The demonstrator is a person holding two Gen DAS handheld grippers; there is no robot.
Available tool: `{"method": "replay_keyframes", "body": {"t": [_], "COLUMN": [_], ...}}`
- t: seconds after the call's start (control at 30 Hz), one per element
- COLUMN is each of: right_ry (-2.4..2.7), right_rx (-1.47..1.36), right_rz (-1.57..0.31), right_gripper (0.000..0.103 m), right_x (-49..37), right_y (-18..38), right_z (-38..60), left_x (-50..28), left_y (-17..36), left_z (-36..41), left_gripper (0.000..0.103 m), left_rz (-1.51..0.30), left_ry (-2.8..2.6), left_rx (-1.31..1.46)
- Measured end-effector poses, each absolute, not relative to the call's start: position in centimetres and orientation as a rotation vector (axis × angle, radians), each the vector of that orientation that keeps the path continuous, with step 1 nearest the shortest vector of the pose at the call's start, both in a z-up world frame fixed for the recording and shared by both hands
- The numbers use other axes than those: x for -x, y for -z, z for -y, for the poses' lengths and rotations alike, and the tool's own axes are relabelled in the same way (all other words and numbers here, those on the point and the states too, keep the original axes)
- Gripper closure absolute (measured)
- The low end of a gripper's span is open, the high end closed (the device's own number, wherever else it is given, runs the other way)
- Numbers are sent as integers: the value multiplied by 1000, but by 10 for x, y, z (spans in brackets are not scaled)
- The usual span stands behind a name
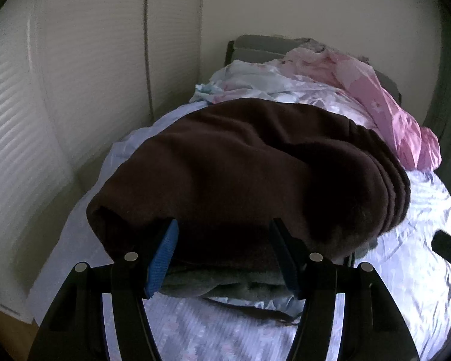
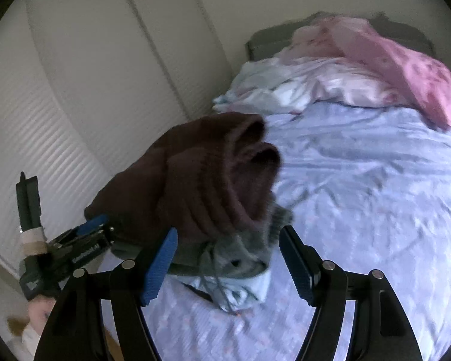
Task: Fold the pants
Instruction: 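Open both grippers and release the sweatpants on the stack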
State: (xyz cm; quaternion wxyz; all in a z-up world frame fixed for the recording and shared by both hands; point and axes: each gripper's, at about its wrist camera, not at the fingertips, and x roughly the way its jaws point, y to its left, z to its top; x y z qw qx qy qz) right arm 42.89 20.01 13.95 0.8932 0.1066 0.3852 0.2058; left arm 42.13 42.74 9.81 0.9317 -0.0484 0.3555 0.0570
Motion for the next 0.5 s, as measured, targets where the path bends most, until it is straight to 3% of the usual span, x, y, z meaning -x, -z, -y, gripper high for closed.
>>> {"method": "replay_keyframes", "body": {"t": [0.4,0.5], "right_ry": [-309,-295], "right_rx": [-143,-134], "right_rz": [-855,-854], "right_gripper": [32,32], "right_x": [-358,-348], "right_y": [-105,-108], "right_z": [-182,-172], "left_x": [-364,-334], "left_y": [-82,-81], "left_z": [-415,-394], "left_gripper": [38,21], "left_rz": [-731,-758], "left_ry": [-60,-77], "left_rx": [52,24]}}
